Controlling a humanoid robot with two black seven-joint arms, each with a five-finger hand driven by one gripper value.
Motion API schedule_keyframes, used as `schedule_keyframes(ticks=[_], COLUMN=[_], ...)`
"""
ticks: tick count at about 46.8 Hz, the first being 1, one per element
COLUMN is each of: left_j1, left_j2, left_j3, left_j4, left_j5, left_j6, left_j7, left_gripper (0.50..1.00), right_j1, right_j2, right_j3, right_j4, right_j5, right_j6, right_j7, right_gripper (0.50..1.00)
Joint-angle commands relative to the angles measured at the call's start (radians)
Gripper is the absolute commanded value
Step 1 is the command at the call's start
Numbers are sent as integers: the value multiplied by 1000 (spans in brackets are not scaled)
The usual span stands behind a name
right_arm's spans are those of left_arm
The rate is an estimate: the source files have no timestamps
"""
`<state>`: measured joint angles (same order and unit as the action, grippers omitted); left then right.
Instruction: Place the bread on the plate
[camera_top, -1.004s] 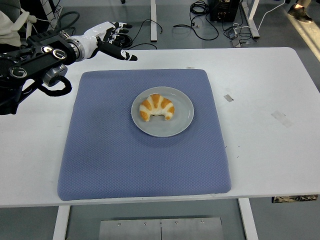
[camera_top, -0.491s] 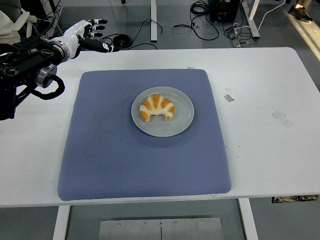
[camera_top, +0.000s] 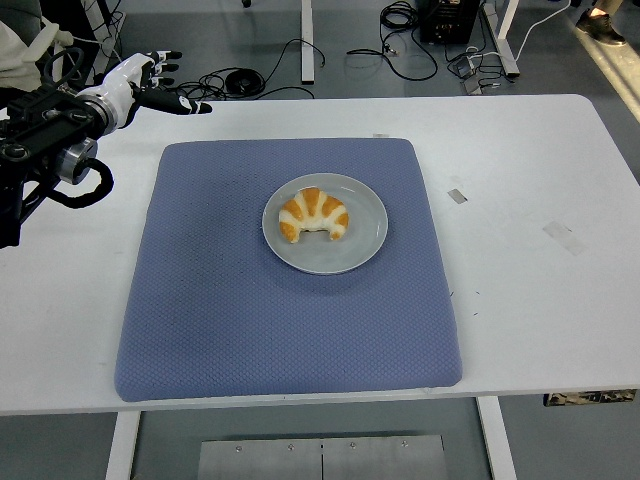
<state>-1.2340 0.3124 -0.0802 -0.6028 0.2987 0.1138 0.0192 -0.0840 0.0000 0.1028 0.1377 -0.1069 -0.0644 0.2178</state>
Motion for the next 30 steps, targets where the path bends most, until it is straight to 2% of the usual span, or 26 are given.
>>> schedule_keyframes(ticks=[1, 13, 30], left_j1=[2, 19, 68], left_j2=[1, -1, -13], left_j3=[0, -18, -196], left_j4=[1, 23, 52], left_j5=[-3, -16, -69], left_j6=[1, 21, 23], left_j7=[1, 4, -1], left_gripper=[983, 981, 983], right_j1=[0, 0, 0], right_j2=[0, 0, 0], right_j3=[0, 0, 0], right_j4=[-1, -1, 0], right_j5=[0, 1, 1], right_j6=[0, 0, 0], right_j7=[0, 0, 0], right_gripper=[1000, 1000, 1000])
